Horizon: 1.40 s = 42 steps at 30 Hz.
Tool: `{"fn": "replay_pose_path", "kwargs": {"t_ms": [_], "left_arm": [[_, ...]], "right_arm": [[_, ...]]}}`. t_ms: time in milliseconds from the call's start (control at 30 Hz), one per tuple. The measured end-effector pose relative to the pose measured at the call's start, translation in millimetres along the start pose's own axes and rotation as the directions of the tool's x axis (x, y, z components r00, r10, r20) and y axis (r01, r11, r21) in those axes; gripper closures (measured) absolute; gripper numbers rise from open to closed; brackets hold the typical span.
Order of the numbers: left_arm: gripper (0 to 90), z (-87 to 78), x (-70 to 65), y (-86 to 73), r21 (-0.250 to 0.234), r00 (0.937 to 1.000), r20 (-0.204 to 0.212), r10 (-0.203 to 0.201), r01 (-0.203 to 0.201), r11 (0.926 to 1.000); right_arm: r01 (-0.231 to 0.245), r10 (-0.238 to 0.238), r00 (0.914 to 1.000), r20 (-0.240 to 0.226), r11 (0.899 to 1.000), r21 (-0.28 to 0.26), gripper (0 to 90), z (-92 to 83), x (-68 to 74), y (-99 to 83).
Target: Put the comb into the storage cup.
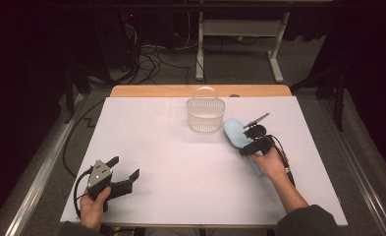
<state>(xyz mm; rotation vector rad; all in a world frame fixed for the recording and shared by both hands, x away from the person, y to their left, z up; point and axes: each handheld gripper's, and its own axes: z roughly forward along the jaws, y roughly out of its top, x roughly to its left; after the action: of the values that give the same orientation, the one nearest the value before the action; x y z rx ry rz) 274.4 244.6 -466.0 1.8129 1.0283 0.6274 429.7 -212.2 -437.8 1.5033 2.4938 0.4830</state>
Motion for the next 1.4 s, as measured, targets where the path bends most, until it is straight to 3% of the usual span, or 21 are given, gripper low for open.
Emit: {"fn": "replay_pose_path", "kwargs": {"t_ms": [233, 367, 933, 1300, 1400], "left_arm": [[14.5, 1.0, -0.7, 0.1, 0.0, 0.9999, 0.016, -0.005, 0.005, 1.0], [7.9, 1.7, 0.2, 0.0, 0.01, 0.9996, 0.027, -0.012, 0.012, 0.9999], [10.8, 2.5, -1.4, -0.1, -0.001, 0.9994, 0.033, -0.008, 0.008, 1.0], [10.6, 2.8, -2.3, 0.3, -0.01, 0.9996, 0.029, -0.005, 0.005, 0.9999], [10.6, 2.8, -2.5, 0.4, -0.013, 0.9997, 0.025, -0.006, 0.007, 0.9999]], "right_arm": [[0.008, -0.008, 0.9999, 0.007, 1.0, 0.013, 60.0, 0.4, 1.3, 2.0], [0.027, -0.027, 0.9992, 0.029, 0.999, 0.021, 61.7, 0.8, 4.3, 2.7], [0.018, -0.02, 0.9992, 0.034, 0.998, 0.059, 64.3, 0.9, 4.5, 7.1], [0.063, -0.065, 0.997, 0.041, 0.997, 0.048, 70.3, -0.9, 5.4, 4.4], [0.063, -0.064, 0.9973, 0.036, 0.998, 0.023, 70.4, -3.4, 2.8, -0.5]]}}
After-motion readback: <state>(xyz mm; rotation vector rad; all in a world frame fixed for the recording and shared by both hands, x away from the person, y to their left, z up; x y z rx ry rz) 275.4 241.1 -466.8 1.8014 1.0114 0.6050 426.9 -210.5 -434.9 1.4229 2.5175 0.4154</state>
